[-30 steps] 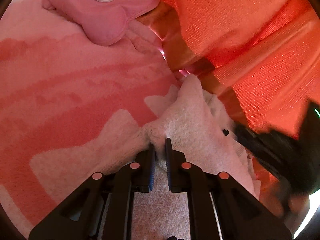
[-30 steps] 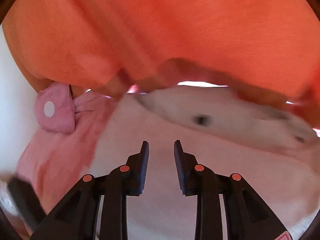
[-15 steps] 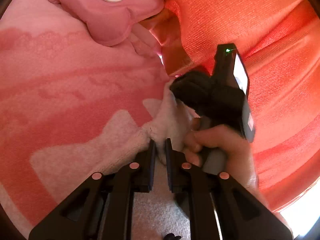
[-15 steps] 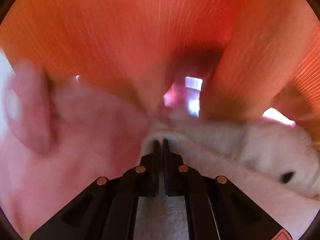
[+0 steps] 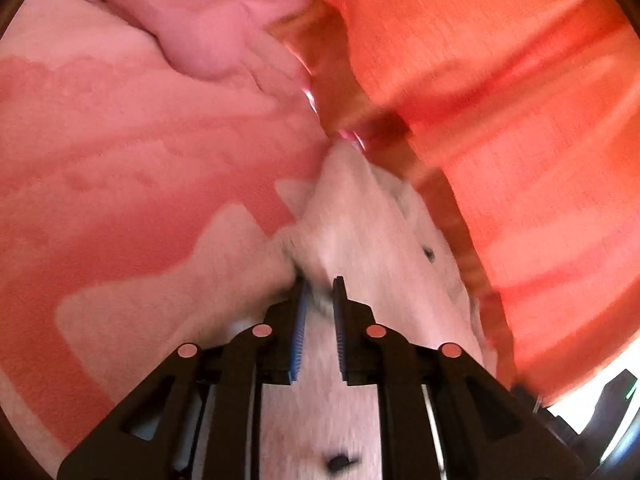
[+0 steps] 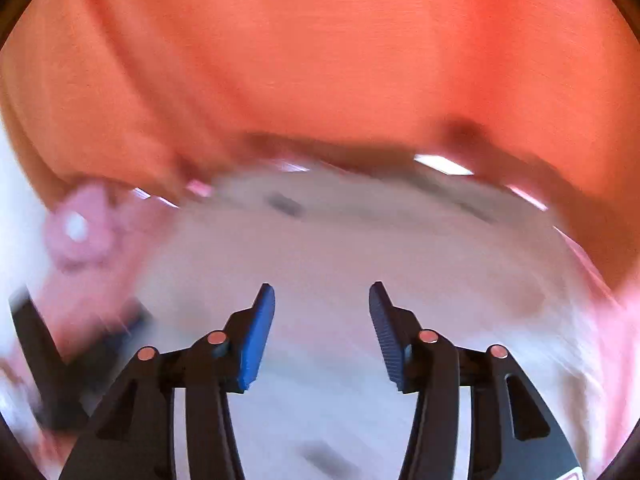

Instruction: Fold small clothes

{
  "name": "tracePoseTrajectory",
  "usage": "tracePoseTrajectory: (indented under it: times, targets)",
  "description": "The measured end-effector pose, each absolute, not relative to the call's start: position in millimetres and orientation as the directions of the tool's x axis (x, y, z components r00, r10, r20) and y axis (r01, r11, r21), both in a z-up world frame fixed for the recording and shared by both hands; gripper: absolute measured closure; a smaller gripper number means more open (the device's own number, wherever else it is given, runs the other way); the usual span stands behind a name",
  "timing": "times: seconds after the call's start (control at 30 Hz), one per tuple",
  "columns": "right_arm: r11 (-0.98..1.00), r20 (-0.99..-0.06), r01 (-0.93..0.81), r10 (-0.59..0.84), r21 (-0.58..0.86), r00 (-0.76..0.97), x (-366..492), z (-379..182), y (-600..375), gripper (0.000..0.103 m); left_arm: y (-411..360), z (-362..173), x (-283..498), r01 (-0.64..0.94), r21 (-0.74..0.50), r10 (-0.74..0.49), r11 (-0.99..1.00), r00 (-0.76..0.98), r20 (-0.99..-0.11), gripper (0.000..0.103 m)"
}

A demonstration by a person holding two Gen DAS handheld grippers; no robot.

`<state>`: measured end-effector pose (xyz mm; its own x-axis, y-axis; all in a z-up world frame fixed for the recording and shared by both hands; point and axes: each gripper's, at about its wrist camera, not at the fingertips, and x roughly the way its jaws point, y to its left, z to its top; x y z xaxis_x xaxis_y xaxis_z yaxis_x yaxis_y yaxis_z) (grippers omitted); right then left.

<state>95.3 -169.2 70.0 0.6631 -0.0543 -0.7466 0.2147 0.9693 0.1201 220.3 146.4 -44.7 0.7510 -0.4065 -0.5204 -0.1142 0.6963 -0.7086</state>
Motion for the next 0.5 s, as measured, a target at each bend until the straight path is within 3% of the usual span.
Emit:
tracePoseTrajectory:
  times: [0.1, 0.13, 0.2, 0.27, 0.37, 0.5]
  targets:
    - [0.928, -0.807, 0.359, -0.131, 0.105, 0.576, 4.7, 60.5, -232.7, 0.054, 154.1, -28.5, 188.2, -0.097, -0.62, -0.386, 0.778, 0.705, -0.595, 0.071]
    - [0.911, -0.818, 0.395, -0.135, 0.119, 0.559, -20.5, 59.3, -246.2, 0.053, 156.4, -23.5, 177.3, -0.099, -0.587, -0.366, 0.804, 0.695, -0.619, 0.054]
    - [0.855, -0.854, 0.475, -0.076, 0.211, 0.515, -79.8, 48.5, -275.5, 0.046, 165.6, -10.3, 146.5, -0.08, -0.514, -0.339, 0.854, 0.664, -0.666, 0.044]
    - [0.813, -0.874, 0.498, 0.028, 0.302, 0.485, -109.4, 30.1, -282.5, 0.046, 179.7, -5.5, 111.9, -0.119, -0.437, -0.284, 0.892, 0.604, -0.745, 0.021]
    - [0.77, -0.881, 0.498, 0.17, 0.398, 0.441, -144.7, 13.1, -300.2, 0.046, 197.1, -15.5, 75.8, -0.179, -0.439, -0.298, 0.88, 0.511, -0.806, 0.02]
    - [0.725, -0.829, 0.445, 0.32, 0.525, 0.458, -150.1, 7.6, -288.3, 0.046, 198.5, -12.1, 36.4, -0.193, -0.449, -0.322, 0.872, 0.464, -0.825, 0.02]
